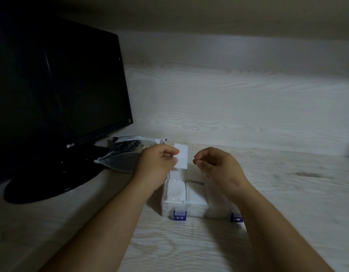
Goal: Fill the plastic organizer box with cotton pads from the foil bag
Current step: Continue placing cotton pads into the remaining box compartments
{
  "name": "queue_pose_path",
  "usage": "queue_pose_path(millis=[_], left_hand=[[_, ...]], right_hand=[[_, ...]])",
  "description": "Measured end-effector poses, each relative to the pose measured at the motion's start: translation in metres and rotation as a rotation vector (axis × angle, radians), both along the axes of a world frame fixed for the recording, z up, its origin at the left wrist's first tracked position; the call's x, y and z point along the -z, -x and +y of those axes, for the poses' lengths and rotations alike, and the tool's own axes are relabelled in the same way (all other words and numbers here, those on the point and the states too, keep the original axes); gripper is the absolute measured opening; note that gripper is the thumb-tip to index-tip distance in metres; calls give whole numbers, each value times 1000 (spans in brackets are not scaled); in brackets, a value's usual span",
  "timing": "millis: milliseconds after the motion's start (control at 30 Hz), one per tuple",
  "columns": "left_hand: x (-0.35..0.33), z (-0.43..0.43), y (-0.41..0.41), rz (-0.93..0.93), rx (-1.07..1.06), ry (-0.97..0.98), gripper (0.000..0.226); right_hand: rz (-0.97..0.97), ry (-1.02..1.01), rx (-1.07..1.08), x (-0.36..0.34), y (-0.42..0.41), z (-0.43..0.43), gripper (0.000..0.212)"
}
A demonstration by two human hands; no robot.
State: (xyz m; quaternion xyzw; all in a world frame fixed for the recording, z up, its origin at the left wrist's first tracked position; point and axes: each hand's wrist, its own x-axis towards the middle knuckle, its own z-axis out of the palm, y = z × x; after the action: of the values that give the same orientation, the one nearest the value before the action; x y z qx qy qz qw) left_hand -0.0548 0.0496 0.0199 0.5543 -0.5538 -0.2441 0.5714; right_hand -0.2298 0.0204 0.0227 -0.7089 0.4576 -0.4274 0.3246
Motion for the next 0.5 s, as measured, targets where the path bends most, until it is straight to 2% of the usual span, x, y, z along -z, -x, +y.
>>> queue_pose_path(millis=[200,400,500], left_hand=[[-5,-2,12,-33,94,-34,25],[-11,-9,26,-271,25,-9,15],[-16,-14,36,-334,-2,-16,10]], right_hand=[[-116,-22,-3,-3,0,0,8],[-140,-62,35,-8,11,-3,8],[-144,-90,46,-10,18,-4,10]])
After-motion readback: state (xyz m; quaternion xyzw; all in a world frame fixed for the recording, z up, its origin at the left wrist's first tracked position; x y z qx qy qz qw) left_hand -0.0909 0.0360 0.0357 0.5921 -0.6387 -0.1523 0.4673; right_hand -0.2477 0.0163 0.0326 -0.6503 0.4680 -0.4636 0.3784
